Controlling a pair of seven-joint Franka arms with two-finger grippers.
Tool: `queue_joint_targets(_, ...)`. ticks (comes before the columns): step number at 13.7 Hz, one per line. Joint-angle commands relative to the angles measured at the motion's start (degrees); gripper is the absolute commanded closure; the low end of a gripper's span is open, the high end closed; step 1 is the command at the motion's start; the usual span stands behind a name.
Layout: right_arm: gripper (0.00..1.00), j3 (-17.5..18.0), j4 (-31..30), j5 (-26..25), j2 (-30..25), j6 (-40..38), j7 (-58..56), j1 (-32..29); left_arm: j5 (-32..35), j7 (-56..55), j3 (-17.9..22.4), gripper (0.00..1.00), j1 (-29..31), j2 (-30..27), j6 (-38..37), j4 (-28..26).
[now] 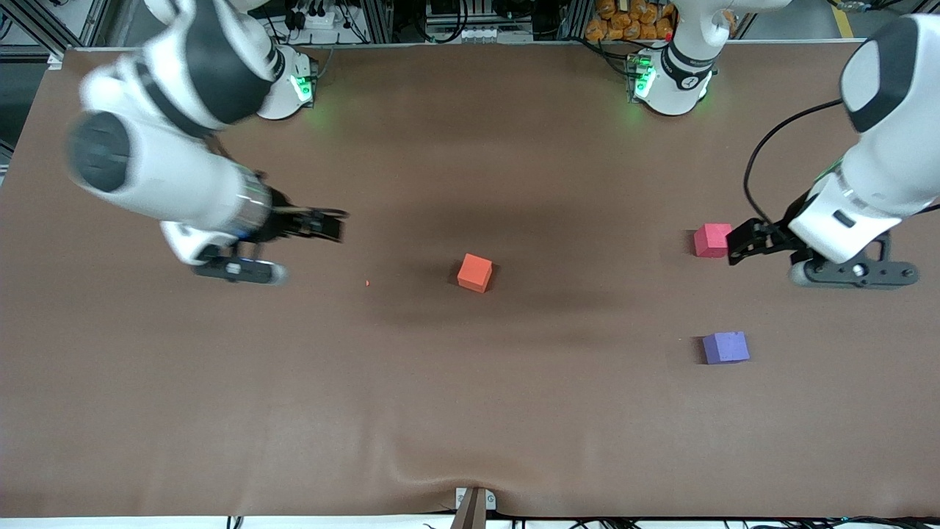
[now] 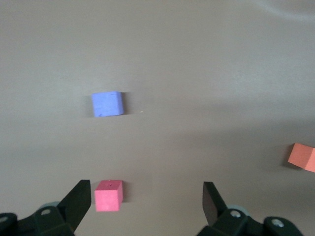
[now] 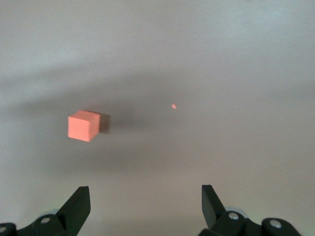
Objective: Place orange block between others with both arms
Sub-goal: 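Set the orange cube down, open the right gripper while the left gripper approaches, then grasp the orange cube with the left gripper while the right gripper withdraws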
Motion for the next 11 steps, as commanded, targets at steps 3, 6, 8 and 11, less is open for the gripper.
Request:
queue_joint_targets(3,0.00,2.68,-2.11,-3.72,-7.08,-6.23,-10.06,-12.37,-0.34,-11.57,-0.29,0.00,-5.98,5.96,2.06,3.66)
queue_joint_targets(6,0.00,3.12,-2.11,-9.45,-8.49,-8.87,-18.59,-15.89,-0.43,-18.26,-0.38,0.00,-10.73,10.27,6.25,5.43)
queue_joint_targets(8,0.00,3.12,-2.20,-9.81,-9.02,-8.79,-21.59,-18.96,-0.43,-22.30,-0.29,0.00,-15.29,13.52,11.00,5.78)
queue_joint_targets(11,0.00,3.12,-2.20,-11.47,-8.93,-8.43,-23.10,-23.10,-0.34,-27.85,0.06,0.00,-21.18,19.49,12.43,10.34)
